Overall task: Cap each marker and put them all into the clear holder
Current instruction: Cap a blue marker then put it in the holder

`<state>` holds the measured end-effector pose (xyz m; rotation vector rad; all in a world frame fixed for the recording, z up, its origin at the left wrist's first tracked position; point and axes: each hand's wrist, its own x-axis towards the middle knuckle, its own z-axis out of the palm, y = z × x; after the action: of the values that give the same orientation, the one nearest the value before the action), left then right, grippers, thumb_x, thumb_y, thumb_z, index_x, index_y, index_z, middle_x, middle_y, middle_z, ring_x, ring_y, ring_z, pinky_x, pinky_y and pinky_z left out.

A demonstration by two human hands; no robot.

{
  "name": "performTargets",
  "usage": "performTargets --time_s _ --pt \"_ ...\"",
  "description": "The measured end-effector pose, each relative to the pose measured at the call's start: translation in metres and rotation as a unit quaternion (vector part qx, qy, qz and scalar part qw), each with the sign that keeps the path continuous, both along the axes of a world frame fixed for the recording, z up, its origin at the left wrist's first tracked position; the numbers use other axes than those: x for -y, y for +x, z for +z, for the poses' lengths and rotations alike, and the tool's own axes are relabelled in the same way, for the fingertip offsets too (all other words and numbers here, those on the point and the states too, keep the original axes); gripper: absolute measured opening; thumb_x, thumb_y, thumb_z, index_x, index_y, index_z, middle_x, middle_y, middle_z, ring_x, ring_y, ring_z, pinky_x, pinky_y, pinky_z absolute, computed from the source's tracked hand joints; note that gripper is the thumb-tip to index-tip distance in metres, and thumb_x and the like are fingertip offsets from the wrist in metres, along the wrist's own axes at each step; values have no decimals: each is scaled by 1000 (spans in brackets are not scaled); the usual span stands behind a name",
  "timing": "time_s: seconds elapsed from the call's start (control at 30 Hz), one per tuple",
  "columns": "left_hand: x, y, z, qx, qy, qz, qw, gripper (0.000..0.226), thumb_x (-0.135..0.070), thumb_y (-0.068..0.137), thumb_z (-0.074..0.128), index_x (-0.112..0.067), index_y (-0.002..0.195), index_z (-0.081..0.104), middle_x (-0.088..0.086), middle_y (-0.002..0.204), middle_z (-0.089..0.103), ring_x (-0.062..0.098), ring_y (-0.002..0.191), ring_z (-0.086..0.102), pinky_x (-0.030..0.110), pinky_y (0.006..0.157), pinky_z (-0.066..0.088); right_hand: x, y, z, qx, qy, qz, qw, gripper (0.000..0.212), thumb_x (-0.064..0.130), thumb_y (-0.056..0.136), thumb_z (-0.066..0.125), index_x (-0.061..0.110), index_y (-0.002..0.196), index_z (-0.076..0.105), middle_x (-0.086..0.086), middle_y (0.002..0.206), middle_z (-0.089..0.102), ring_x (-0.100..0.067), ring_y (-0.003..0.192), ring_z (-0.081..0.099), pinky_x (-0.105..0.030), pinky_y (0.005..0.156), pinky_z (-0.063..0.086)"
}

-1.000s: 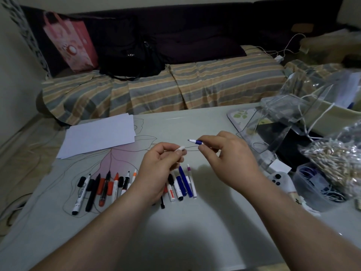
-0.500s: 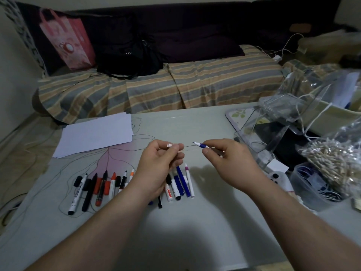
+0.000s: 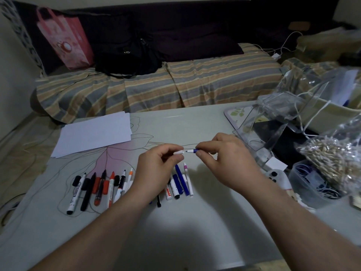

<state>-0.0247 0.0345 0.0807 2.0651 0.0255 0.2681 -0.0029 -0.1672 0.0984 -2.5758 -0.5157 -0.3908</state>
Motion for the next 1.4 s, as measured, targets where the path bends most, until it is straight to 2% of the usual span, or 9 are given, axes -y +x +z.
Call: performTargets --time_s 0.3,0.6,0.77,0.9,0.97,1.03,1.13,1.23,1.4 --pt "4 -1 0 82 140 -9 987 19 -32 89 75 -32 108 78 -19 98 72 0 90 64 15 82 51 -5 -3 0 21 -37 6 999 19 40 96 63 39 111 74 8 92 55 -21 91 53 -40 78 49" --pt "16 6 6 119 145 -18 982 12 -19 88 74 -26 95 80 -13 86 71 2 88 59 5 75 39 -15 -4 -6 65 31 -28 997 8 31 91 73 30 93 81 9 78 56 -16 69 57 -27 56 36" --pt "16 10 11 137 183 -39 973 8 -24 90 72 -28 94 78 -12 83 66 5 81 58 8 72 39 -12 1 -1 7 47 -18 999 16 43 96 63 36 100 77 10 83 63 -18 85 58 -34 70 47" --pt "35 2 21 65 -25 -22 997 17 -21 88 77 -28 103 78 -14 89 75 -1 87 68 13 81 52 3 -2 23 22 -90 -54 994 20 55 95 60 44 106 73 17 98 65 -23 105 48 -39 80 38" --pt "45 2 28 48 -140 -26 989 24 -18 89 76 -27 112 75 -11 91 77 0 89 71 15 85 55 19 0 38 78 -35 -73 994 15 43 94 68 35 103 77 9 95 61 -22 99 53 -34 78 33" --pt "51 5 27 45 -150 -33 987 25 -19 92 73 -27 116 73 -12 96 77 1 93 70 17 88 55 42 7 48 130 69 -130 981 12 30 93 71 22 100 78 6 89 59 -18 88 56 -27 76 30" --pt "45 15 10 37 -25 -22 999 20 -24 95 66 -35 110 75 -25 100 72 -3 100 63 28 91 56 67 14 41 110 133 -183 968 9 24 94 67 18 95 74 7 86 66 -15 81 61 -29 77 42" --pt "30 24 -19 0 161 -29 986 29 -17 96 56 -37 106 74 -27 107 66 7 115 52 26 97 41 76 17 16 67 59 -193 977 8 26 95 65 21 93 71 3 83 68 -23 79 64 -34 71 50" --pt "9 33 -52 -76 321 -6 944 23 -30 97 56 -38 107 75 -14 120 62 20 120 43 34 102 35 74 18 -1 -36 -41 -220 974 28 37 98 54 39 126 54 6 106 73 -30 92 65 -41 69 56"
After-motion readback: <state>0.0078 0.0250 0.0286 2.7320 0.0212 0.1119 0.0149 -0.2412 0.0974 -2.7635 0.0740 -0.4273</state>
